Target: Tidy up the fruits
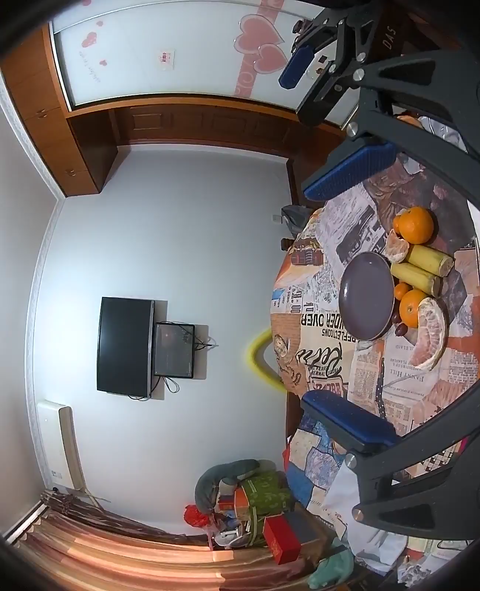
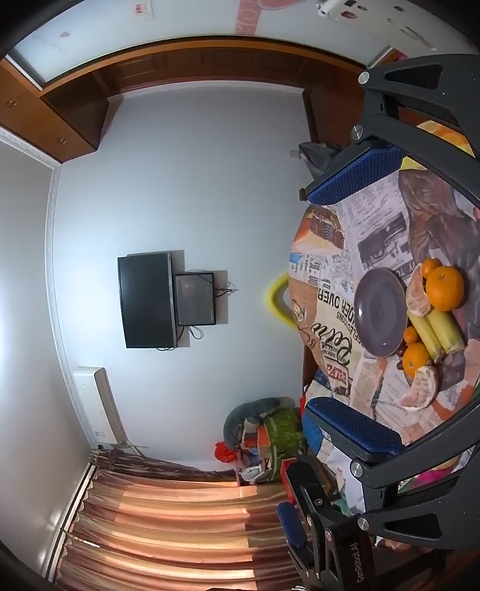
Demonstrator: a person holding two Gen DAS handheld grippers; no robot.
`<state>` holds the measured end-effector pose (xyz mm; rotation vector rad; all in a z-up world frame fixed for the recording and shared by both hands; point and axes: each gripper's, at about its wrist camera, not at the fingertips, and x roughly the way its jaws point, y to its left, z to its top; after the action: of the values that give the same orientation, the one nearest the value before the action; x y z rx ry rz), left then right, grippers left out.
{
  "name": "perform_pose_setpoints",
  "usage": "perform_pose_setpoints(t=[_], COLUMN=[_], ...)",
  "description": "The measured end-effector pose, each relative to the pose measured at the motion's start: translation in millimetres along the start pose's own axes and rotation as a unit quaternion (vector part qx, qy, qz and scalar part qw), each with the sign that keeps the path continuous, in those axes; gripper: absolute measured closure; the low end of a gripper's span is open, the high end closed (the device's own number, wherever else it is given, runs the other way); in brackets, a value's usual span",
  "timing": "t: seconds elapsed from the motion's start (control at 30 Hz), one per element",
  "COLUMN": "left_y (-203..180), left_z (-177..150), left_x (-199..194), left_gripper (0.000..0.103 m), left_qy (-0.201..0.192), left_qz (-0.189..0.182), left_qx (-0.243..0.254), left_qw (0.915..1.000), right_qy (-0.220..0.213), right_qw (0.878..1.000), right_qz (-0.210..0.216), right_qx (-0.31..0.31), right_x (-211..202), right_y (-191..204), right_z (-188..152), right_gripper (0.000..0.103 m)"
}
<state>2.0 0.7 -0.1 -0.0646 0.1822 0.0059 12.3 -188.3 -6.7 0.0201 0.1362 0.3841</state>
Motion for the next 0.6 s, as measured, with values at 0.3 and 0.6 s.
perform_pose_setpoints(t=[0.3, 0.6], left_y=[0.7, 0.4], left_z=[-2.0, -1.4], left_x=[0.8, 1.3], left_gripper=[0.000, 0.000], left_qy=[0.003, 0.005], left_qz=[-0.002, -0.005], left_qx=[0.003, 0.005], left_qw=[1.0000, 1.0000], right_qy=[-0.002, -0.002], right_qw=[1.000, 1.000], right_qz=[0.001, 0.001], right_qx=[0.004, 0.005], right_x=[-0.3, -0.2], right_y=[0.7, 0.9], right_z=[-2.2, -2.4], right_gripper=[0.000, 0.000])
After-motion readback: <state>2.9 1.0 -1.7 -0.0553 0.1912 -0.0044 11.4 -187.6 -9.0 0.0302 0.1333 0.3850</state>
